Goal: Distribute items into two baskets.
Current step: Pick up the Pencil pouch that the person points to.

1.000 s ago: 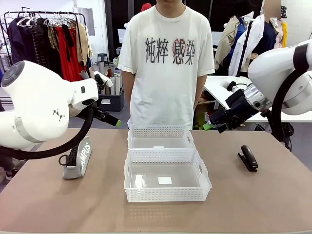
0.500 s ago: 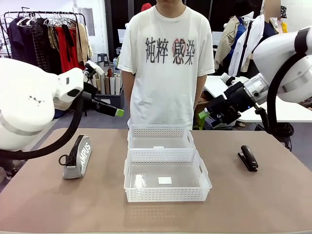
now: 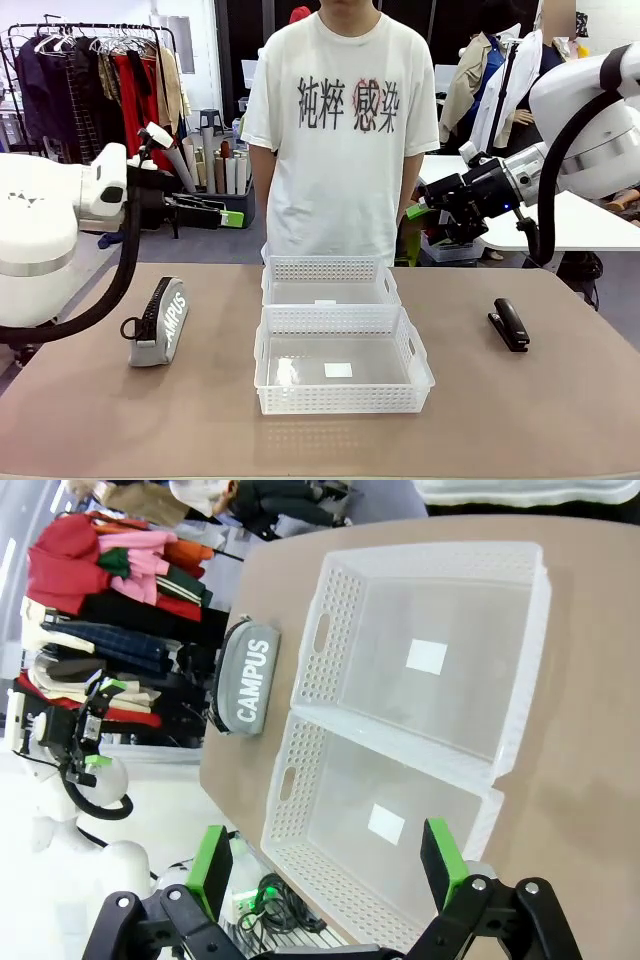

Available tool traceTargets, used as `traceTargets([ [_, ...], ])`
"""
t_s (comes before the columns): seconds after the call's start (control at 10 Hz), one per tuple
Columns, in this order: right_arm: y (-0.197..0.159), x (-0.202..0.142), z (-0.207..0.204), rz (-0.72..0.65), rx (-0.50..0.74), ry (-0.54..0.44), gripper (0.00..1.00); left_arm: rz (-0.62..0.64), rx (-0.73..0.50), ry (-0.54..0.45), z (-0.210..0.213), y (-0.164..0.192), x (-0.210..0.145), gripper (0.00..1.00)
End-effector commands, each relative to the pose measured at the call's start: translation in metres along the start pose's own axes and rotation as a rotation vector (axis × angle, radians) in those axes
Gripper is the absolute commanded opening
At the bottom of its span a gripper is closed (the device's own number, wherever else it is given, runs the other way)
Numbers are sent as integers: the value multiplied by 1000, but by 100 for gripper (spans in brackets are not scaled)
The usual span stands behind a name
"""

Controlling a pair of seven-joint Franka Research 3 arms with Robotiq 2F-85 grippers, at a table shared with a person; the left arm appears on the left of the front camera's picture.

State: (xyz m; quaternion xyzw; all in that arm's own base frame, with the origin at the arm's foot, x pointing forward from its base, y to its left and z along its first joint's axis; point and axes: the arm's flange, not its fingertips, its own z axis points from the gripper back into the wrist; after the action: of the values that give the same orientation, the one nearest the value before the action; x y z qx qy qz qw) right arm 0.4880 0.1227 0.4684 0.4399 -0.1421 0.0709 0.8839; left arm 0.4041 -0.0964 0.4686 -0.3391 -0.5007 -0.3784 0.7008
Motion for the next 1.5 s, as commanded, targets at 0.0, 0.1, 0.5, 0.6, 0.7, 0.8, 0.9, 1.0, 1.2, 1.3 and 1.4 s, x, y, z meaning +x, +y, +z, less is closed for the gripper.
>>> traceTargets([
  [0.0,2,-2,1,9,2,7,100,-8,27,17,-6,-6,5,100],
  [0.1,2,-2,1,9,2,7,100,-8,27,17,-6,-6,5,100],
  [0.5,1,-1,-1,4,-3,5,100,-8,27,17,-6,-6,5,100],
  [0.6,0,5,-5,-42,17,-16,100,-16,13,11,-5,-4,1,100],
  [0.7,1,9,-8,-52,20,-22,100,3,-3,123,-5,-3,9,100],
  [0.8,2,11,-9,-50,29,-13,100,14,-28,197,-7,-5,17,100],
  [0.9,3,11,-10,-55,39,-9,100,19,-40,279,-11,-6,25,100],
  [1.0,2,11,-11,-62,49,-10,100,37,-40,358,-14,-5,33,100],
  [1.2,2,13,-10,-72,69,-29,100,131,-113,417,-16,-6,48,100],
  [1.3,2,16,-9,-95,109,-42,100,215,-191,439,-19,-8,53,100],
  [1.4,0,21,-8,-125,153,-63,100,293,-264,396,-20,-9,57,100],
])
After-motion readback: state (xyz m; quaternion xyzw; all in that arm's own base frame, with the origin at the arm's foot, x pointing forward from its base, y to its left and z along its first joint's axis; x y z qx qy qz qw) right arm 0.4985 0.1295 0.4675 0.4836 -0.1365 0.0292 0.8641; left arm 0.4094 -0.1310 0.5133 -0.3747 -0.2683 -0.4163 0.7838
